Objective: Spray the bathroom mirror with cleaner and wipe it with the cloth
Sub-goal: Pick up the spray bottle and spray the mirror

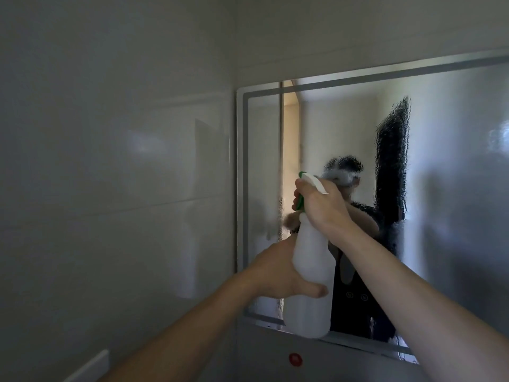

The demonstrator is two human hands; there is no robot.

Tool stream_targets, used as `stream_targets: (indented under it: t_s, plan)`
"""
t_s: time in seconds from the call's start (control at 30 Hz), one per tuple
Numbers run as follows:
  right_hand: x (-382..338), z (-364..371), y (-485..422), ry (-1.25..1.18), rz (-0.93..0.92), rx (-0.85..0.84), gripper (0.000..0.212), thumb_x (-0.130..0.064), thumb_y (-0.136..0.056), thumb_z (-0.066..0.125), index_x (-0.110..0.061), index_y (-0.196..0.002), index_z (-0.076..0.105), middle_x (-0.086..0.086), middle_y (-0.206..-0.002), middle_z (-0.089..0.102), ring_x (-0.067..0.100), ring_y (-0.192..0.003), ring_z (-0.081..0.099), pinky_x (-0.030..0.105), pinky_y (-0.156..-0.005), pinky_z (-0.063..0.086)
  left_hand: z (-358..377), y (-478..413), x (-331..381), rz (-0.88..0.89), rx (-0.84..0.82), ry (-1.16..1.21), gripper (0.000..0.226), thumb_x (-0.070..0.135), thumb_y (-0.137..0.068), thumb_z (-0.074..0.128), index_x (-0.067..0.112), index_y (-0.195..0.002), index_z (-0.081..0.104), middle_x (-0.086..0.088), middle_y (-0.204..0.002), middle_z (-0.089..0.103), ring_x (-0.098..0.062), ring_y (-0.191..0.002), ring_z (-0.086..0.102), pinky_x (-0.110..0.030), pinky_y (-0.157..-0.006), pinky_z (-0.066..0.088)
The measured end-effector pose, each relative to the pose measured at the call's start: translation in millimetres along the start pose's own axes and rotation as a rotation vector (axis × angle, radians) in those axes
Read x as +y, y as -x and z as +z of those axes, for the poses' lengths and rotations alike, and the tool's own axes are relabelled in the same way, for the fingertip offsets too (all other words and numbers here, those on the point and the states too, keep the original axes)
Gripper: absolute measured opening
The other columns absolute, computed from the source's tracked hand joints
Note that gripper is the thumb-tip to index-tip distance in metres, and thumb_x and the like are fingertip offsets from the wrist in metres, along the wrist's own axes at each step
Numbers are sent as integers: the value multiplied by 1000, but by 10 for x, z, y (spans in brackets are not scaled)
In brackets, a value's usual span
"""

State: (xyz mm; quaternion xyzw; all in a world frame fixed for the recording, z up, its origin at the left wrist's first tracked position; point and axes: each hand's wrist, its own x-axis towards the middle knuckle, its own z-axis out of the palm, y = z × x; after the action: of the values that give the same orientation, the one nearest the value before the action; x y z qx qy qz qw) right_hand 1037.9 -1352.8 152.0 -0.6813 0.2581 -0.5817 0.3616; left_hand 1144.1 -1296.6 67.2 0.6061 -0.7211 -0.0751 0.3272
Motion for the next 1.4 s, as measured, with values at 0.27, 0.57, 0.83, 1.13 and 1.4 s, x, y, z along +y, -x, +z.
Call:
stream_targets:
  t_s: [0.27, 0.57, 0.83, 1.13, 1.4]
  plan:
    - [-50, -83, -70, -20, 9, 57, 33, -34, -88, 59, -12, -63, 60, 4, -59, 62, 23, -59, 61, 43, -70, 55, -65, -66, 137, 36, 4, -41, 67, 43, -66, 88, 37, -121, 51, 18, -111, 66, -9, -104, 65, -44, -95, 58]
    - [-418, -91, -221, -54, -115, 53, 33, -23, -95, 58, 0, -73, 68, 8, -67, 68, 18, -65, 62, 29, -68, 46, -373, -100, 333, 103, 96, -63, 89, 52, -59, 87, 39, -136, 44, 19, -119, 63, -10, -107, 65, -40, -95, 57]
    - [-747, -64, -333, -61, -124, -14, 29, -22, -97, 55, -5, -75, 63, 9, -69, 62, 19, -59, 59, 19, -51, 46, -635, -154, 418, 108, 126, -55, 82, 61, -53, 82, 38, -126, 53, 15, -118, 67, -12, -108, 67, -45, -94, 58]
    - [-885, -82, -366, -99, -116, -6, 28, -21, -94, 57, -7, -70, 62, 8, -67, 63, 19, -58, 60, 24, -57, 47, -736, -141, 495, 125, 137, -41, 79, 61, -53, 83, 41, -124, 53, 16, -117, 68, -12, -108, 67, -46, -93, 59]
    - [-1223, -67, -546, -87, -127, -57, 19, -24, -86, 56, -10, -74, 61, 8, -69, 66, 24, -64, 67, 34, -70, 53, -1054, -135, 683, 146, 199, -4, 74, 59, -53, 82, 32, -118, 61, 10, -111, 72, -13, -102, 70, -46, -93, 59]
